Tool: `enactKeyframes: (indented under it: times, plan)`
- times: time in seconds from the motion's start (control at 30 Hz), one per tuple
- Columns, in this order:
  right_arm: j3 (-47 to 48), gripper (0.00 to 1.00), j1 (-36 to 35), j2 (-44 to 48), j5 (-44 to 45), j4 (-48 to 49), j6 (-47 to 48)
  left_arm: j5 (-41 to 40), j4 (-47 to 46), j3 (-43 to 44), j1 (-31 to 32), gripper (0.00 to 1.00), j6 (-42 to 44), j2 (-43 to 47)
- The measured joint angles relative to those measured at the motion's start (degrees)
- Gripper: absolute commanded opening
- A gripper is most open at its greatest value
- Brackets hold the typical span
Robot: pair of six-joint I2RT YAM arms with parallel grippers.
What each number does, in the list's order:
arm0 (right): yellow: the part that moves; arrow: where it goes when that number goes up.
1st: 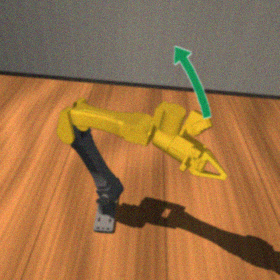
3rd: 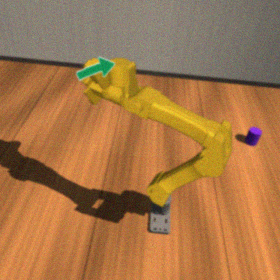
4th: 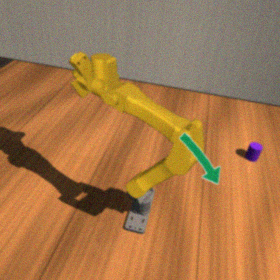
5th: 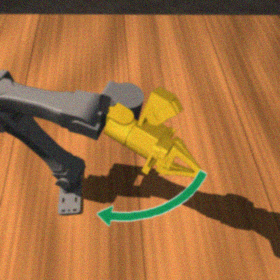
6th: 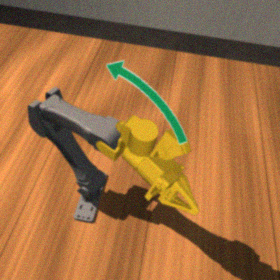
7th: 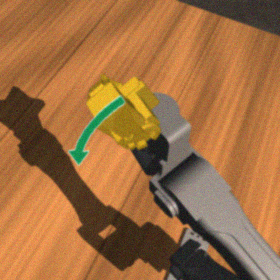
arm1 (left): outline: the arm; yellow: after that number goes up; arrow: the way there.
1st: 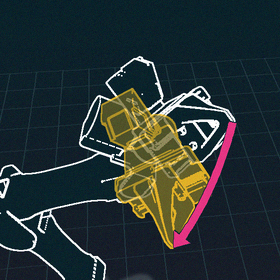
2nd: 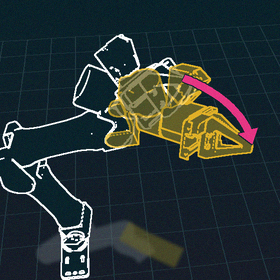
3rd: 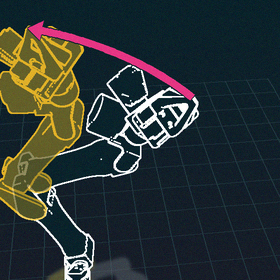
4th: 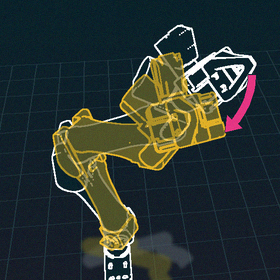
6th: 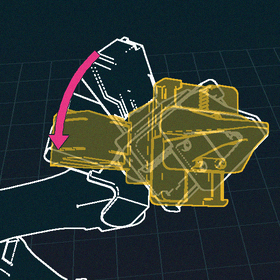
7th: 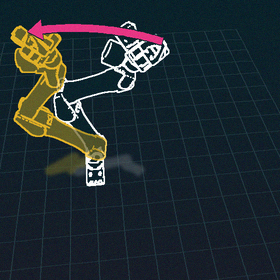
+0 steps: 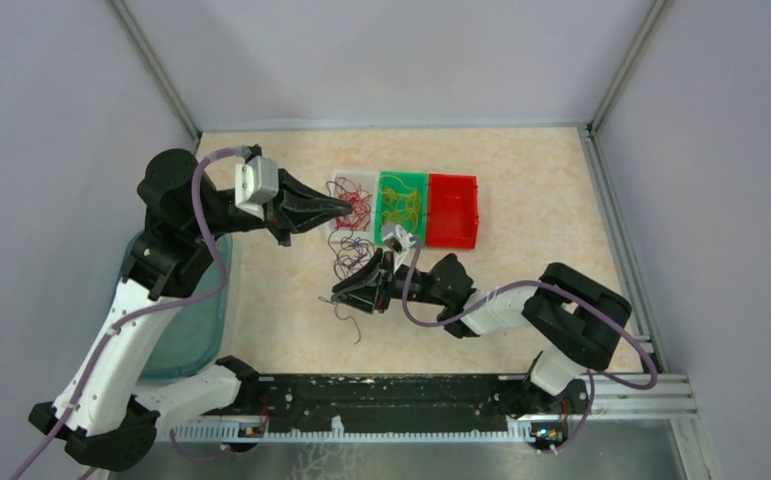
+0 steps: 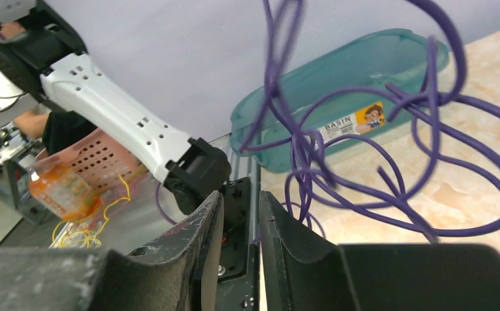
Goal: Untangle the cables
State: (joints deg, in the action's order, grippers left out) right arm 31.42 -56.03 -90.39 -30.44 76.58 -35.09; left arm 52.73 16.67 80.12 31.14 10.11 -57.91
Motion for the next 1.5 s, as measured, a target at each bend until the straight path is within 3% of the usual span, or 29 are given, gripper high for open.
enactKeyframes:
  times: [0.2, 0.37, 0.53, 0.7, 1.0, 1.17, 1.33, 1.5]
  plan:
    - [-1.0, 0.31, 0.0, 0.0, 3.0, -1.8, 1.8, -0.6, 0.0, 4.1, 0.0, 0.00, 0.5, -1.0]
    - [-3.1, 0.50, 0.3, 2.3, 3.9, -3.7, 2.2, -1.2, 0.1, 7.4, 0.0, 0.00, 2.4, -0.7]
    - [-5.3, 0.61, 2.3, 19.5, 4.0, -16.1, 5.5, -1.0, 2.4, 5.0, 0.0, 0.00, 4.0, 1.6]
    - [2.8, 0.66, 2.6, 32.3, 2.0, -27.5, 10.2, -0.8, 4.1, 0.6, 0.0, 0.00, 5.0, 2.9]
    - [8.2, 0.65, 2.6, 31.6, -2.7, -44.9, 16.7, -0.7, 4.9, -0.6, 0.0, 0.00, 5.9, 2.6]
    - [9.2, 0.66, 2.6, 31.5, 1.4, -59.6, 25.9, -1.1, 4.4, -0.5, 0.0, 0.00, 7.5, 2.6]
    - [9.0, 0.71, 2.9, 33.1, 7.1, -70.9, 31.7, -1.5, 4.3, 2.0, 0.0, 0.00, 9.1, 1.7]
    - [8.4, 0.81, 4.9, 39.6, 9.9, -73.5, 32.3, -1.4, 4.2, 2.7, 0.0, 0.00, 9.2, 1.9]
